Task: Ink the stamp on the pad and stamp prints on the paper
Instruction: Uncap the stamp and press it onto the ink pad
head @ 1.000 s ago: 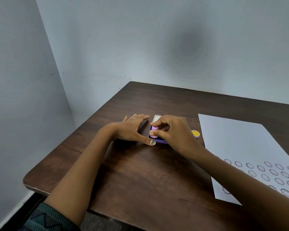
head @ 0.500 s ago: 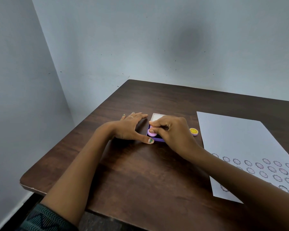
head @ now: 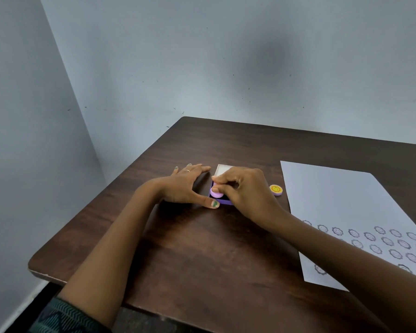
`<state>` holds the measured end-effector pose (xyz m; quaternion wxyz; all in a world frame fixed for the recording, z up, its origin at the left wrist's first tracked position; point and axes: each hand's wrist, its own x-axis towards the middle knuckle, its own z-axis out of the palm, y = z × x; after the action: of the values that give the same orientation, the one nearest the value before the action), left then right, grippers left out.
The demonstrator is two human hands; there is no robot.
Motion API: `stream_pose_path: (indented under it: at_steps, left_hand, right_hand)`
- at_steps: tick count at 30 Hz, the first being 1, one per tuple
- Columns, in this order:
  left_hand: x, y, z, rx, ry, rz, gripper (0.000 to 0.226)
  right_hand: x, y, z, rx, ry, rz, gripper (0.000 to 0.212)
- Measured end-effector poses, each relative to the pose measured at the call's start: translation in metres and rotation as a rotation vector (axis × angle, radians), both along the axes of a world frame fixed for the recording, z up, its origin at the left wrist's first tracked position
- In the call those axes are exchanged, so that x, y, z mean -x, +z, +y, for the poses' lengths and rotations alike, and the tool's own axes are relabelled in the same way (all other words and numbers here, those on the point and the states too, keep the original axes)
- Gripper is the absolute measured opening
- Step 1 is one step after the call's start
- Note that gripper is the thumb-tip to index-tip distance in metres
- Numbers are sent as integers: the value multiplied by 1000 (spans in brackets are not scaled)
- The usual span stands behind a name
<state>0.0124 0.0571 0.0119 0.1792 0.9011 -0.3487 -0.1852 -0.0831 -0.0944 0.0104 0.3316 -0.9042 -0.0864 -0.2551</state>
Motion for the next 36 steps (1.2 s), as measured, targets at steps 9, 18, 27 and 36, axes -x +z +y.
stream_pose_path:
  at_steps: [9, 18, 27, 36]
  left_hand:
    - [0, 1, -1, -5, 2, 0, 99]
    - [-1, 0, 0, -11, 2, -12, 98]
    - [1, 1, 0, -6, 0, -14, 97]
    - [2, 3, -1, -7, 1, -13, 97]
  right_hand:
    - [0, 1, 2, -67, -51, 14, 16]
    - [1, -3, 5, -87, -79, -20, 15]
    - [2, -5, 6, -75, -55, -57, 11]
    - [1, -7, 3, 11, -13, -93, 11]
